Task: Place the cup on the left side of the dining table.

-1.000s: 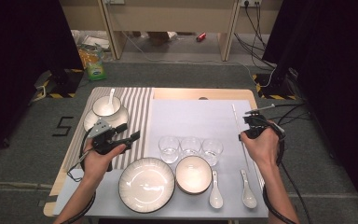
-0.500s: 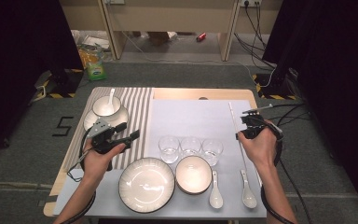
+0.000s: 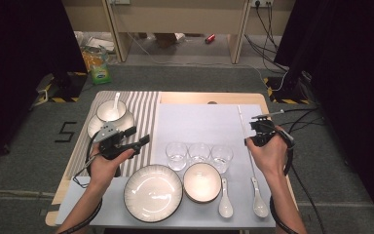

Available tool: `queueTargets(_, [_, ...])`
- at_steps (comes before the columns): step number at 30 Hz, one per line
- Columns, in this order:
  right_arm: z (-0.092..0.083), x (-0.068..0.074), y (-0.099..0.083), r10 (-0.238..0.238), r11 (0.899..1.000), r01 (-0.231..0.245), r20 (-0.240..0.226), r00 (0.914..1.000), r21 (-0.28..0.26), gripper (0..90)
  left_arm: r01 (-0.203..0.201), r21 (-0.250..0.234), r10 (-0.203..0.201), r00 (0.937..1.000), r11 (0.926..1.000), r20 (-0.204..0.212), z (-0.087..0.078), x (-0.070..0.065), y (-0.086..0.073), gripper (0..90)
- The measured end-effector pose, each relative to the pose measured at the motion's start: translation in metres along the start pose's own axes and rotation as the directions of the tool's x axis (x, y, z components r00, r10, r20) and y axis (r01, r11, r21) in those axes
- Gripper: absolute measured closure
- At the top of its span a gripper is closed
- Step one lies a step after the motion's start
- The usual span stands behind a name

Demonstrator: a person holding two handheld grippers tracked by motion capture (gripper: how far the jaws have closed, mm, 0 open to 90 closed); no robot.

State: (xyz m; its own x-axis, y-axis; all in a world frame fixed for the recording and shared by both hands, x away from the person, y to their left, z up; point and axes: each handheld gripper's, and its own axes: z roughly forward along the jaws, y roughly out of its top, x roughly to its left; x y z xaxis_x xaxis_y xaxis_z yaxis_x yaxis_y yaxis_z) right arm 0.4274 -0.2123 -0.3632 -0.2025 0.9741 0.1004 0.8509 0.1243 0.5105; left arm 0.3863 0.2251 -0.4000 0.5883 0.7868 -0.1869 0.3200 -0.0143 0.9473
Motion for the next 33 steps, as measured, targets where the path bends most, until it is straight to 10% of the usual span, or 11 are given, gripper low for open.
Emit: queueTargets(33, [-0.005,0.005,0.0,-0.013,0.999,0.012,-0.015,0.9998,-0.052,85.4,-0.009,-0.001,0.009,0.9999,1.0,0.012,0.013,-0.004,0.015,31.9])
